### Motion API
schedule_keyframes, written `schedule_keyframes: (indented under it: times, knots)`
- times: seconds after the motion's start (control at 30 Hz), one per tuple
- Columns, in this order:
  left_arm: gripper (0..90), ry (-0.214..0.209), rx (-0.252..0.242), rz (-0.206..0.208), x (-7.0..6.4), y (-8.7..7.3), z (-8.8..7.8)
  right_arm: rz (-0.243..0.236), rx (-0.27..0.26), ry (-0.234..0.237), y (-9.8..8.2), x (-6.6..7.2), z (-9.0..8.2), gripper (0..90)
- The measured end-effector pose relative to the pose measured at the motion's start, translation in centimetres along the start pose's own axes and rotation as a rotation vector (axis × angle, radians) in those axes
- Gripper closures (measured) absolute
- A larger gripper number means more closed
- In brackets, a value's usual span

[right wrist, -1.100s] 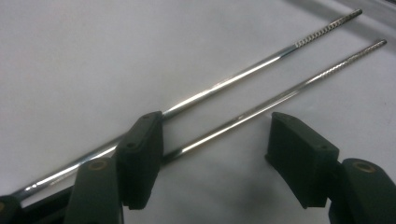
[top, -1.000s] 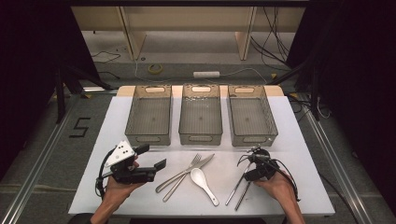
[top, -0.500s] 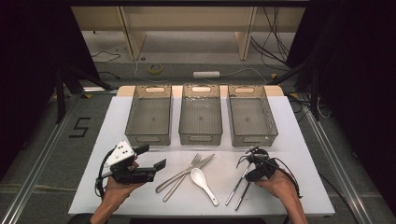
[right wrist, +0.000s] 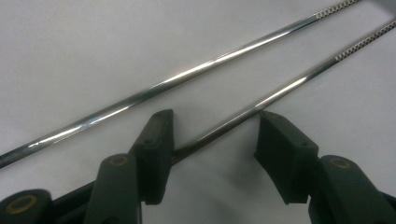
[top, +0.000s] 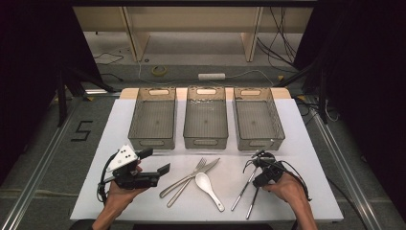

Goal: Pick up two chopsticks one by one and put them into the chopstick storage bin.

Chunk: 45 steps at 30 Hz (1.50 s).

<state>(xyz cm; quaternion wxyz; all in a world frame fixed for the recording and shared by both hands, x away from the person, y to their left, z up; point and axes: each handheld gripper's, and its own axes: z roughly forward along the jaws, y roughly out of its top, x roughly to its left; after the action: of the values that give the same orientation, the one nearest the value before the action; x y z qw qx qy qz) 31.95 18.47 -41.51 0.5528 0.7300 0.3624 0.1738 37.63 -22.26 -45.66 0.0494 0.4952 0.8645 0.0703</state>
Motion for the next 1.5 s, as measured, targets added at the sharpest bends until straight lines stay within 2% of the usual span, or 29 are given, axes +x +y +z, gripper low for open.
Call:
schedule_keyframes:
  times: [0.27,0.4,0.57,0.73,1.0,1.07,1.27,1.5]
  knots:
    - [14.2,0.001,0.001,0.004,0.1,0.0,-0.1,-0.029,0.02,0.003,0.1,-0.1,0.0,51.9]
    - [14.2,0.003,-0.001,0.001,0.0,0.0,-0.1,-0.026,0.024,0.015,0.0,-0.3,-0.2,58.8]
    - [14.2,0.002,0.002,0.005,0.0,0.0,-0.1,-0.038,0.025,0.008,-0.2,-0.4,-0.3,67.5]
    - [14.2,0.001,0.002,0.006,0.0,0.0,-0.1,-0.04,0.033,0.014,-0.2,-0.5,-0.3,69.6]
    - [14.2,0.001,0.002,0.008,0.0,0.0,-0.1,-0.042,0.059,0.027,-0.5,-1.0,-0.5,77.9]
    - [14.2,0.001,0.002,0.008,0.0,0.0,-0.1,-0.039,0.059,0.025,-0.7,-1.2,-0.5,84.7]
    - [14.2,0.0,0.002,0.008,-0.1,0.0,-0.1,-0.036,0.056,0.036,-0.7,-1.3,-0.6,86.4]
    - [14.2,0.001,0.002,0.007,0.0,0.0,0.0,-0.076,0.064,0.028,-0.9,-1.3,-0.7,86.9]
